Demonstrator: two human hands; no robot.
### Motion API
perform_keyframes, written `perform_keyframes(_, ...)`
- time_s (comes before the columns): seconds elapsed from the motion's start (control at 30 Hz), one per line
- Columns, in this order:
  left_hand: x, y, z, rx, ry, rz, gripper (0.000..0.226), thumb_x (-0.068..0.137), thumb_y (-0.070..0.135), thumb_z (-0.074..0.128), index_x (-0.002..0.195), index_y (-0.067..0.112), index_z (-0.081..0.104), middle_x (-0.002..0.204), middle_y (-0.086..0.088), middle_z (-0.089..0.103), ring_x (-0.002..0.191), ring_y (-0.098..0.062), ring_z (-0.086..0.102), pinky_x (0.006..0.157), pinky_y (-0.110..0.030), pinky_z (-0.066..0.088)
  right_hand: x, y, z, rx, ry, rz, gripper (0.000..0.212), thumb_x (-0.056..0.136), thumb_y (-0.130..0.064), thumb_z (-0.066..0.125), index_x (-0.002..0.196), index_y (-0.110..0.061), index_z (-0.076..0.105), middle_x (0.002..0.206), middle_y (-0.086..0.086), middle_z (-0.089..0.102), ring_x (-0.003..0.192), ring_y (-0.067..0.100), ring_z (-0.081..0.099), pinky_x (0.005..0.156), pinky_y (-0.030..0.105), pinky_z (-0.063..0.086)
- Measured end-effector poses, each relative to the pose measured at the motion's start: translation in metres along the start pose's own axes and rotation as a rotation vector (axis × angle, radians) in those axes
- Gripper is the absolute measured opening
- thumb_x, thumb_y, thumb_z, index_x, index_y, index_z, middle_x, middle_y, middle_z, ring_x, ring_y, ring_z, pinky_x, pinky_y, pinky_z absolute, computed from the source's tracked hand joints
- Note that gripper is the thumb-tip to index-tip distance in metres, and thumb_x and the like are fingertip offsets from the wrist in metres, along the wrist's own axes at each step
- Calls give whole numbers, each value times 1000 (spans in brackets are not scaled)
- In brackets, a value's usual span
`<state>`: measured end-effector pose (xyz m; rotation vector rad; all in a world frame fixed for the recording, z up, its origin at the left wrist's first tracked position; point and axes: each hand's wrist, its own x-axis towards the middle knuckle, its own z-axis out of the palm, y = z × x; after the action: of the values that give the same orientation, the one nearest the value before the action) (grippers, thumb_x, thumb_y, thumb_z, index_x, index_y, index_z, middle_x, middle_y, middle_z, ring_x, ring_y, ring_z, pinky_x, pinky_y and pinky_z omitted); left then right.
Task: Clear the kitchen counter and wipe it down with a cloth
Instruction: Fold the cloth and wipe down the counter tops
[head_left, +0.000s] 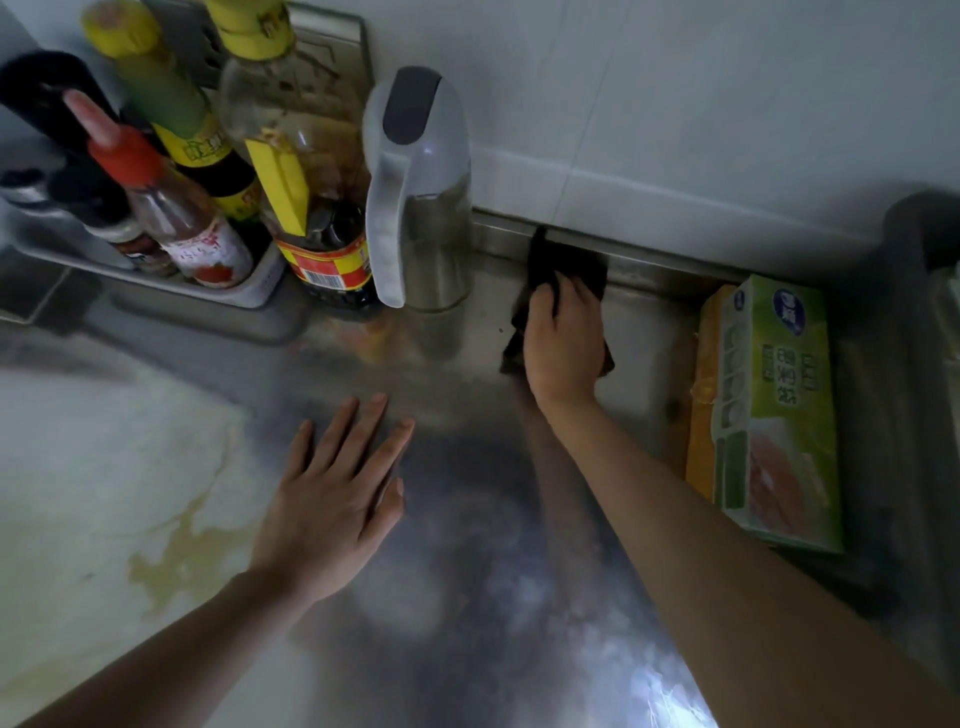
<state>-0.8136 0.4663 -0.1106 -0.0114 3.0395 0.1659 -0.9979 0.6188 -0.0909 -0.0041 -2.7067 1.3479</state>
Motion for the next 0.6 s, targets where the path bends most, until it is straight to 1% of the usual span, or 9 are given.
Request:
perform_keyframes(0.03, 0, 0, 0, 2, 2, 0, 53, 90, 37, 30, 140, 20, 37, 149, -9, 34, 136, -30, 29, 105, -51, 25, -2, 3, 4, -209, -109, -121, 43, 96, -30, 31, 129, -15, 54, 134, 7, 54, 130, 21, 41, 107, 39, 31)
perform_keyframes(0.07, 0, -1, 1, 1, 6, -2, 52, 91, 37, 30, 140, 21, 37, 149, -9, 34, 137, -30, 28, 105, -51, 25, -4, 8, 7, -388, -212, -248, 47, 95, -34, 28, 135, -20, 48, 144, 1, 44, 138, 23, 29, 111, 43, 21)
perform_keyframes(0.1, 0, -1, 1, -2, 9, -3, 52, 91, 37, 31, 140, 21, 37, 149, -9, 34, 136, -30, 28, 105, -51, 25, -5, 12, 6, -510, -295, -345, 51, 93, -38, 24, 139, -24, 42, 149, -3, 36, 141, 23, 22, 112, 46, 16)
perform_keyframes(0.17, 0, -1, 0, -5, 11, -1, 52, 91, 38, 30, 140, 21, 38, 149, -9, 34, 136, -30, 28, 104, -52, 27, -9, 16, 0, -612, -407, -455, 55, 92, -43, 19, 142, -29, 34, 153, -7, 27, 143, 24, 14, 111, 52, 12)
perform_keyframes(0.23, 0, -1, -1, -11, 2, -5, 52, 91, 38, 29, 140, 21, 37, 149, -9, 34, 137, -30, 28, 105, -52, 28, -19, 18, -8, -675, -498, -508, 55, 92, -48, 17, 145, -35, 26, 155, -8, 19, 144, 26, 8, 110, 57, 10)
perform_keyframes(0.33, 1, 1, -3, -50, -5, -12, 51, 92, 38, 28, 138, 20, 38, 148, -11, 35, 136, -31, 32, 104, -53, 29, -51, 16, -15, -722, -607, -502, 54, 93, -56, 17, 145, -42, 15, 158, -10, 7, 145, 28, -4, 109, 62, 1)
perform_keyframes(0.43, -5, 4, -12, -134, 22, -26, 48, 92, 36, 28, 132, 16, 46, 144, -15, 40, 134, -33, 35, 103, -52, 32, -90, 18, -30, -754, -665, -511, 57, 89, -63, 10, 144, -48, 10, 158, -10, -1, 144, 29, -11, 109, 62, -4)
perform_keyframes(0.5, -18, 5, -19, -171, 95, 4, 44, 93, 34, 30, 128, 15, 49, 143, -16, 40, 133, -32, 35, 102, -50, 29, -112, 23, -40, -784, -604, -435, 59, 87, -63, 7, 143, -48, 10, 158, -7, -2, 144, 29, -9, 110, 60, -3)
perform_keyframes(0.6, -54, -4, -30, -211, 204, 16, 41, 92, 32, 33, 124, 15, 53, 145, -13, 38, 133, -31, 34, 105, -49, 26, -141, 19, -38, -817, -440, -145, 56, 91, -58, 10, 146, -42, 9, 159, -1, -3, 144, 33, -8, 112, 56, -3)
